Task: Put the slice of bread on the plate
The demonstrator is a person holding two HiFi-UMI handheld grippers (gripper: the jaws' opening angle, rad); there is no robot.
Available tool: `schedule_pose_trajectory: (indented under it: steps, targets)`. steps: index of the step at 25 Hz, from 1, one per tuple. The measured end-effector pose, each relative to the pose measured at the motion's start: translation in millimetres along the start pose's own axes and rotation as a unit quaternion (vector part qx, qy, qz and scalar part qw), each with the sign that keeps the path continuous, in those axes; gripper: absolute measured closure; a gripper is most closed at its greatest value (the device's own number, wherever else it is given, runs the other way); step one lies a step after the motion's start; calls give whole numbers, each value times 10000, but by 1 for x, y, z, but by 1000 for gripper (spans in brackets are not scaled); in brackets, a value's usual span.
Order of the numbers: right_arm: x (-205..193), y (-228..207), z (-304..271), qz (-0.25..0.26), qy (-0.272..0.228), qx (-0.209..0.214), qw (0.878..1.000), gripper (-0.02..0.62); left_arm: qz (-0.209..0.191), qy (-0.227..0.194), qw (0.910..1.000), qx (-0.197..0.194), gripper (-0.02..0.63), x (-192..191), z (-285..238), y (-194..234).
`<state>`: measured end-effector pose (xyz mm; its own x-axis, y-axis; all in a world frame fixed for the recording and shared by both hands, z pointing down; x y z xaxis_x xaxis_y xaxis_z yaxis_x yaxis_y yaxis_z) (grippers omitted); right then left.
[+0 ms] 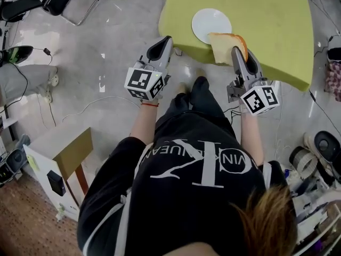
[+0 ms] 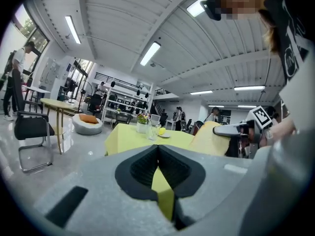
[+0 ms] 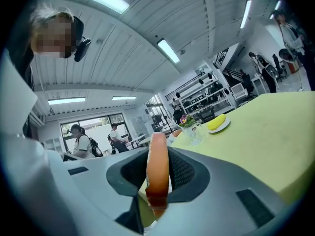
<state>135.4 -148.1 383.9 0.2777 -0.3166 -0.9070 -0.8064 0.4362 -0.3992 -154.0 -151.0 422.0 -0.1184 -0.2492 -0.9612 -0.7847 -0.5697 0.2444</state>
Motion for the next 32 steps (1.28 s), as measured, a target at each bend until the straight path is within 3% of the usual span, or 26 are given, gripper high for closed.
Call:
schedule_pose_trajectory:
  steps: [6, 13, 23, 32]
  targets:
    - [2, -18, -42, -323, 188, 415, 9984, 499, 63, 17, 9993, 359, 597, 4, -19, 10]
    - [2, -24, -87, -787, 446, 750, 9931, 499, 156, -2, 9989, 434, 597, 8, -49, 20]
    - [-9, -47, -112, -1993, 776, 535, 9754, 499, 301, 77, 9980, 558, 597, 5, -66, 30]
    - [-13, -63, -124, -1825, 1059, 300, 9770, 494, 382, 121, 9975, 583, 597, 0, -77, 35]
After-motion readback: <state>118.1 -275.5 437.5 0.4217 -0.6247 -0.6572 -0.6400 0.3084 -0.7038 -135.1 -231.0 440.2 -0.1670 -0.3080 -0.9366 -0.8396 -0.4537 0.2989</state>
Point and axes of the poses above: the fingertips, and each gripper's own axes: z backward along the fingers, y to its left, x out of its top, the point moved 8 cm from there along z, backward along the fingers, and after that the axes turned 5 degrees about -x, right-handed, at the moved point
